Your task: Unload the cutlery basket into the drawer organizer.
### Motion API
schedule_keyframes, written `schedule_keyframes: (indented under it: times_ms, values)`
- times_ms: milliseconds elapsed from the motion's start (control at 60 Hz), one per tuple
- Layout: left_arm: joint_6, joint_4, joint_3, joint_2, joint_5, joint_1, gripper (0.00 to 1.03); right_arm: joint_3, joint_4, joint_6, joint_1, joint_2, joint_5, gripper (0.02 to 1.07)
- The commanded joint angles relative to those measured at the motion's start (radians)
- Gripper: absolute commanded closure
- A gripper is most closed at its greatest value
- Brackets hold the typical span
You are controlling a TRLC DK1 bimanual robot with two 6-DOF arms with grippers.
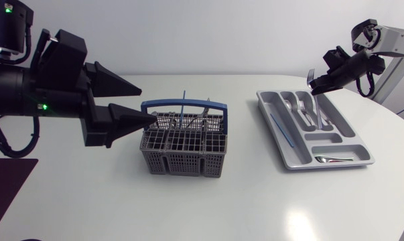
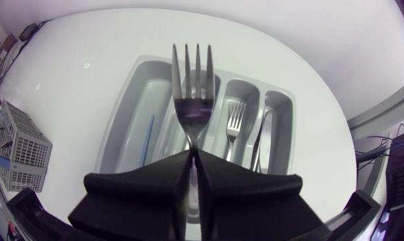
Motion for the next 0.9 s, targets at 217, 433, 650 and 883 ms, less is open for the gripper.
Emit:
schedule_keyframes:
  times_ms: [217, 433, 650, 883]
  values:
    - [-0.024, 0.004, -0.023, -0.016, 0.0, -0.01, 0.06, 0.185, -0.07, 0.063, -0.026, 0.12, 0.026, 1.02]
    - [-0.026, 0.004, -0.026, -0.019, 0.0, -0.013, 0.06, 0.194, -0.084, 0.074, -0.026, 0.155, 0.068, 1.02]
    - [-0.032, 0.004, -0.03, -0.023, 0.0, -0.018, 0.06, 0.219, -0.095, 0.094, -0.023, 0.2, 0.083, 1.02]
    - [-0.033, -0.001, -0.033, -0.033, 0.0, -0.02, 0.06, 0.275, -0.122, 0.117, -0.025, 0.27, 0.1, 1.02]
